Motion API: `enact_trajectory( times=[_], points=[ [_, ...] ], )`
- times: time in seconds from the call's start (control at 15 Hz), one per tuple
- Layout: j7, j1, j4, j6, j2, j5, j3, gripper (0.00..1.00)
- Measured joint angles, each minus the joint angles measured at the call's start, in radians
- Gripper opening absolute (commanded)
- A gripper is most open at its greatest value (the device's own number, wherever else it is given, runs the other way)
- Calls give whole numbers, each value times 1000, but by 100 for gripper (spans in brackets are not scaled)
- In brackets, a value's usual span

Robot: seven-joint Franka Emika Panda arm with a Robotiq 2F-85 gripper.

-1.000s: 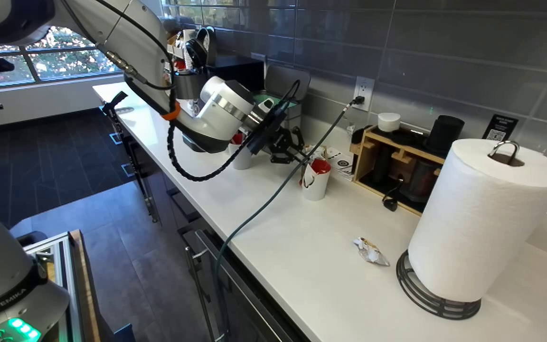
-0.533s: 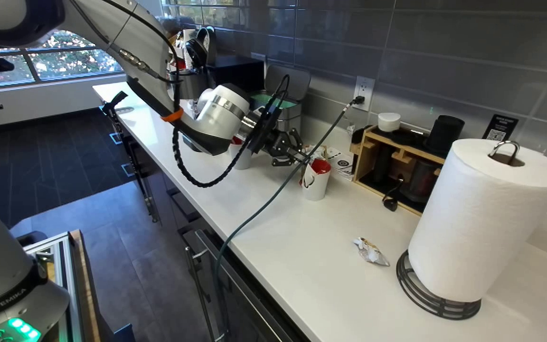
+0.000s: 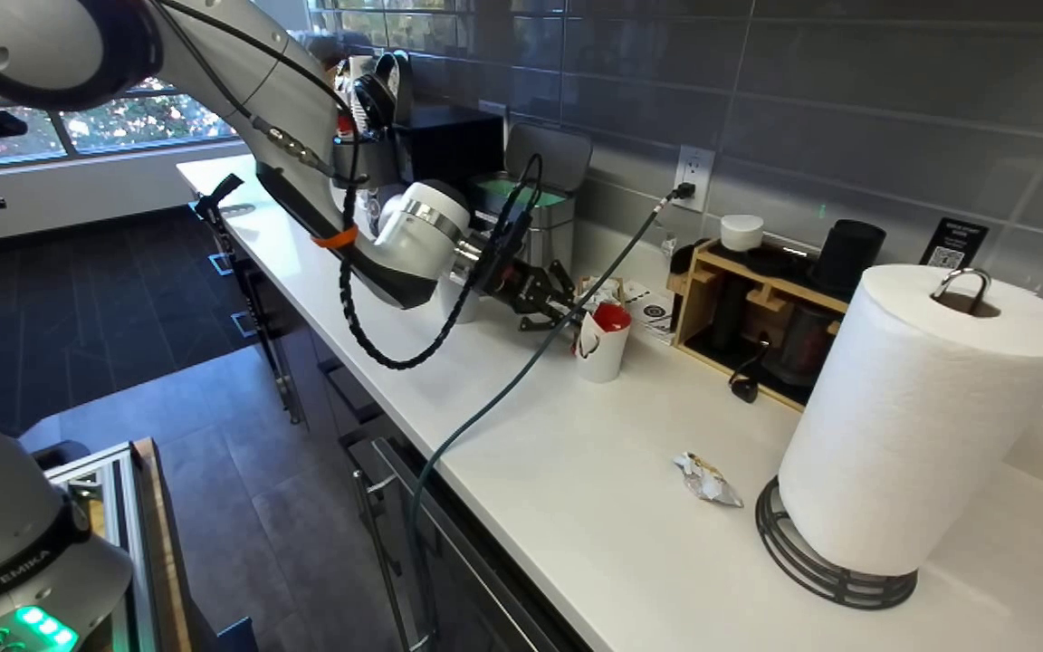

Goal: Move the cup and mug to the left and put the broken piece inside the broken mug

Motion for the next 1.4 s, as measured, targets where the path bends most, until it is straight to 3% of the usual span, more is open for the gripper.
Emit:
enact_trajectory(
  times=[0.4, 0.73, 0.93, 1.13, 1.27, 1.4],
  points=[
    [-97, -42, 55, -59, 40, 5, 65, 5],
    [-192, -50, 85, -80, 77, 3, 77, 5],
    [-259, -69, 89, -42, 96, 14, 89, 5],
    [-380, -119, 112, 55, 96, 106, 95, 5],
    [-473, -155, 130, 103, 97, 194, 96, 45],
    [-567, -181, 145, 115, 97, 294, 99, 58]
  ],
)
